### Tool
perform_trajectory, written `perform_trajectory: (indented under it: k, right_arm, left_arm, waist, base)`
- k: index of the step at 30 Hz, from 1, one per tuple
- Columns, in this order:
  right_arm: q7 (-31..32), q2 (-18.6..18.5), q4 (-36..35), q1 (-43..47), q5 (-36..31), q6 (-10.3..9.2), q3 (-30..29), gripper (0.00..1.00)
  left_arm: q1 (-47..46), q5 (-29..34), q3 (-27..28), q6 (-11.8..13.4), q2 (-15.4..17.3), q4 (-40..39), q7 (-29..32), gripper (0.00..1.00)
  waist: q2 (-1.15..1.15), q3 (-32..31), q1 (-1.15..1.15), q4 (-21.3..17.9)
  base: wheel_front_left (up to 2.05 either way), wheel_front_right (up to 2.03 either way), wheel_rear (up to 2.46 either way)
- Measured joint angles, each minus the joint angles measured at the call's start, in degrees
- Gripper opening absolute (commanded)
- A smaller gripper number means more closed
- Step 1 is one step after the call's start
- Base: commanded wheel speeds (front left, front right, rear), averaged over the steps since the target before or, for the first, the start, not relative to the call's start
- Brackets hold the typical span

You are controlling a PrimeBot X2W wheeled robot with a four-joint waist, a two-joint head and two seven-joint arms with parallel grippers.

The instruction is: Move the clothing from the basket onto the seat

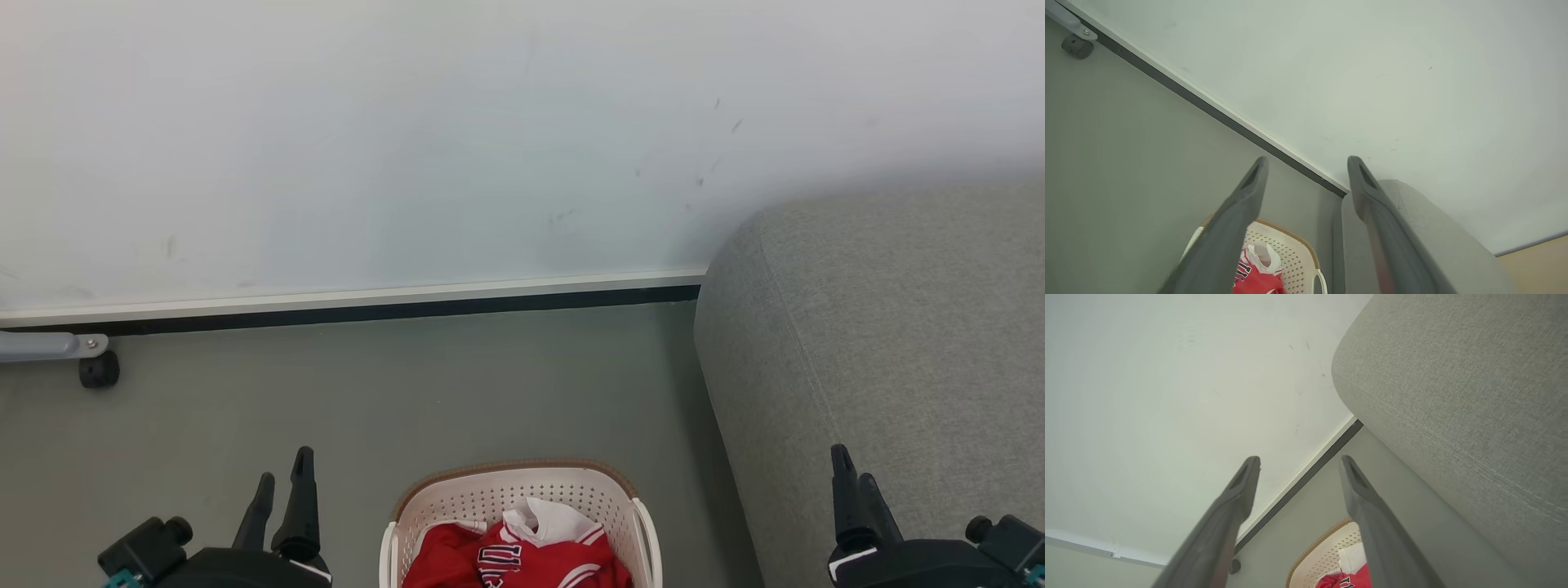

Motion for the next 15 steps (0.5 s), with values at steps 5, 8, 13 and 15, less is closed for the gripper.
perform_trajectory:
  k: [5,8,13,15]
  right_arm:
    - [-1.1,-0.3,-0.3,0.1,-4.0,-0.89,1.0,1.0]
    - [-1.6,-0.4,-0.5,0.1,-6.4,-1.16,1.6,1.0]
    - [-2.6,-0.7,-1.1,0.2,-10.3,-1.94,2.5,1.0]
    - [-3.1,-0.8,-1.3,0.2,-12.1,-2.02,2.9,1.0]
  left_arm:
    - [0.0,4.5,-0.1,0.7,0.1,-0.4,-1.1,1.0]
    - [0.1,7.4,-0.3,1.1,0.4,-0.5,-1.6,1.0]
    - [0.5,12.2,-0.7,2.0,1.0,-0.7,-2.7,1.0]
    - [0.6,14.0,-0.8,2.1,1.1,-0.7,-3.2,1.0]
  waist:
    - [0.0,0.0,0.0,-0.1]
    - [0.0,-0.1,0.0,-0.1]
    - [0.0,-0.1,0.0,-0.2]
    - [0.0,-0.1,0.0,-0.2]
  base:
    - [0.0,0.0,0.0]
    - [0.0,0.0,0.0]
    - [0.0,0.0,0.0]
    - [0.0,0.0,0.0]
